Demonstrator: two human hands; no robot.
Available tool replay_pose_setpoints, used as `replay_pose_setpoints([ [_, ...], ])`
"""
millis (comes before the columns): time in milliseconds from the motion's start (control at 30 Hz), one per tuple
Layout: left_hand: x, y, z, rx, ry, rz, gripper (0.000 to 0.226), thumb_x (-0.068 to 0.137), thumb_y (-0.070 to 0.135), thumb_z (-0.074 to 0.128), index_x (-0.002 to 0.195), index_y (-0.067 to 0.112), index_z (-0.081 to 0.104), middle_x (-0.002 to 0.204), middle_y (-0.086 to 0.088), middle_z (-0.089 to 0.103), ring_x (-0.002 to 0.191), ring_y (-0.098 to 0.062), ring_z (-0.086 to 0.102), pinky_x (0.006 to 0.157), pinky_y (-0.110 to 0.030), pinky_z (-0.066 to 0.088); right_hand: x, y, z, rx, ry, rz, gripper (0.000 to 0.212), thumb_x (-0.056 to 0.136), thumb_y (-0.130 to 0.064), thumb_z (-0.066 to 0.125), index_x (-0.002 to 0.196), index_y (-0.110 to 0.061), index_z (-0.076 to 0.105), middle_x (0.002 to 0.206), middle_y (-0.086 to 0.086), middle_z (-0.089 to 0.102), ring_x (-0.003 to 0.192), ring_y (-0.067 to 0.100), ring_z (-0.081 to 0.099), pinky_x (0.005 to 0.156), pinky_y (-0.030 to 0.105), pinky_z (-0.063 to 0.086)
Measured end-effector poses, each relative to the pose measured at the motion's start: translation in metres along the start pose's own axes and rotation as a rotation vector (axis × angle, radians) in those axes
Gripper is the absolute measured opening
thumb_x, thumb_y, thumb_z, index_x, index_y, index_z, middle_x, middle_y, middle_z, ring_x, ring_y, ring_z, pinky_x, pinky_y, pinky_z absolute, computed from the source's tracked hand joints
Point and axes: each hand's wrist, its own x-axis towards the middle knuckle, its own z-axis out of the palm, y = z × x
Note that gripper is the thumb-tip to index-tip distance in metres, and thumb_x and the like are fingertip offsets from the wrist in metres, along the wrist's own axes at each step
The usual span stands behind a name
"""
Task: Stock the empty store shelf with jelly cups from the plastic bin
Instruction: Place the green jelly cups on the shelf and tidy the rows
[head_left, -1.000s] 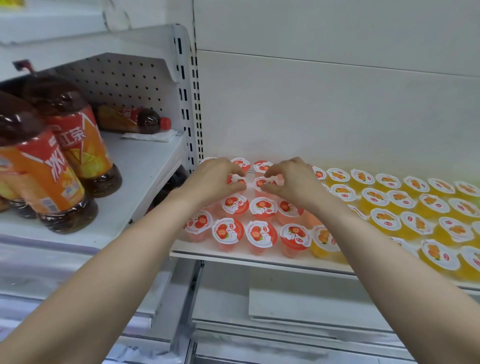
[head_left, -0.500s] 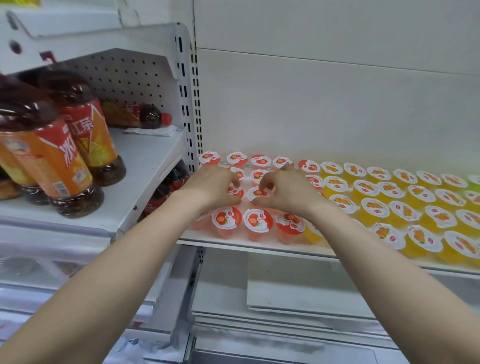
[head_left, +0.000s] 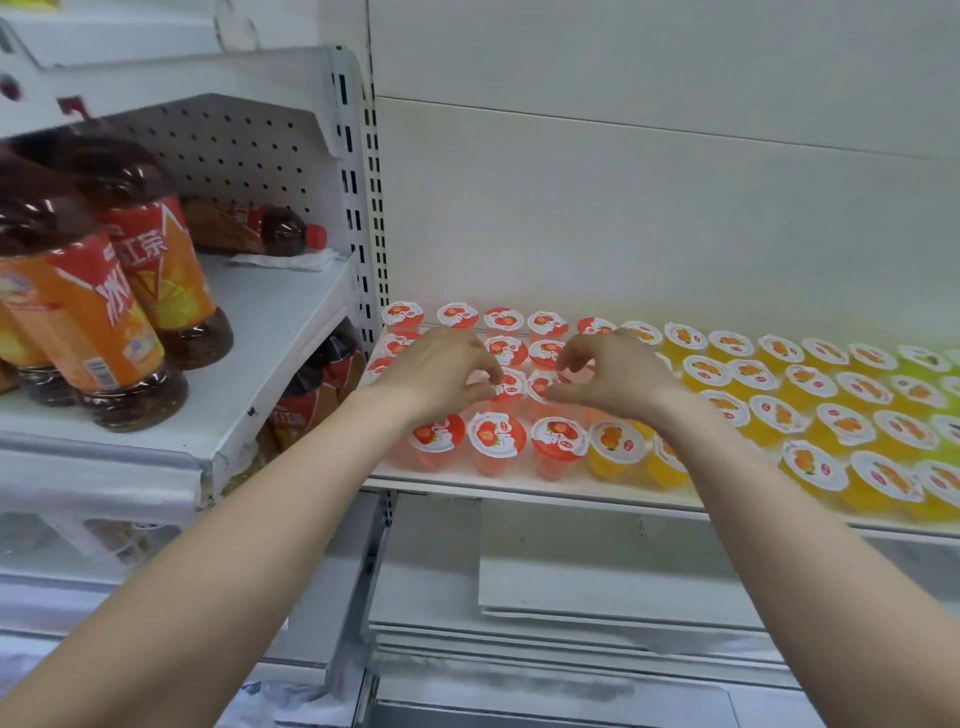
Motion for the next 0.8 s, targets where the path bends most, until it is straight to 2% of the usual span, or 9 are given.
replay_pose_setpoints([
  [100, 0.001, 0.005, 0.005, 0.005, 0.02, -0.008, 0.023, 0.09, 0.037, 0.061, 0.109, 0.029, 0.071, 0.11, 0.005, 0.066, 0.104, -0.018, 0.055, 0.087, -0.035, 0.046, -0.002, -0.006, 0.012, -0.118, 0.013, -0.028, 0.043, 0.07, -0.064, 0.068, 0.098, -0.032, 0.064, 0.094, -0.01, 0.067, 0.098, 0.018, 0.056, 0.082, 0.037, 0.05],
  [333, -0.001, 0.004, 0.007, 0.002, 0.022, -0.024, 0.023, 0.09, 0.037, 0.062, 0.111, 0.03, 0.071, 0.113, 0.006, 0.067, 0.107, -0.016, 0.056, 0.085, -0.031, 0.042, -0.003, -0.004, 0.013, -0.142, -0.001, -0.015, 0.039, 0.071, -0.059, 0.067, 0.1, -0.032, 0.065, 0.096, -0.007, 0.068, 0.103, 0.021, 0.052, 0.082, 0.036, 0.048],
  [533, -0.006, 0.01, 0.0, 0.01, -0.013, -0.069, 0.026, 0.092, 0.036, 0.058, 0.114, 0.029, 0.069, 0.116, 0.006, 0.066, 0.111, -0.019, 0.053, 0.092, -0.037, 0.045, -0.007, -0.011, 0.002, -0.149, -0.047, -0.003, 0.044, 0.076, -0.061, 0.065, 0.109, -0.031, 0.066, 0.108, -0.005, 0.067, 0.107, 0.021, 0.055, 0.089, 0.04, 0.05],
  [600, -0.015, 0.014, -0.003, -0.015, 0.016, -0.076, 0.026, 0.092, 0.041, 0.057, 0.112, 0.03, 0.069, 0.109, 0.007, 0.066, 0.109, -0.018, 0.053, 0.089, -0.036, 0.044, -0.015, -0.012, -0.003, -0.127, 0.003, -0.052, 0.041, 0.08, -0.06, 0.063, 0.108, -0.031, 0.067, 0.109, -0.006, 0.067, 0.11, 0.022, 0.053, 0.09, 0.039, 0.047],
  [700, -0.037, 0.025, -0.002, -0.056, 0.079, -0.056, 0.033, 0.086, 0.057, 0.056, 0.104, 0.034, 0.07, 0.093, 0.012, 0.061, 0.1, -0.015, 0.052, 0.078, -0.031, 0.038, -0.038, -0.011, -0.005, -0.014, 0.035, -0.167, 0.035, 0.077, -0.06, 0.065, 0.096, -0.031, 0.069, 0.095, -0.01, 0.067, 0.099, 0.016, 0.05, 0.078, 0.033, 0.04],
  [800, -0.053, 0.037, 0.001, 0.05, 0.056, -0.057, 0.052, 0.072, 0.074, 0.057, 0.107, 0.038, 0.067, 0.107, 0.012, 0.063, 0.106, -0.018, 0.049, 0.088, -0.033, 0.042, -0.059, -0.013, 0.003, -0.119, -0.031, -0.239, 0.042, 0.07, -0.066, 0.065, 0.096, -0.033, 0.064, 0.096, -0.011, 0.064, 0.1, 0.017, 0.047, 0.083, 0.035, 0.041],
])
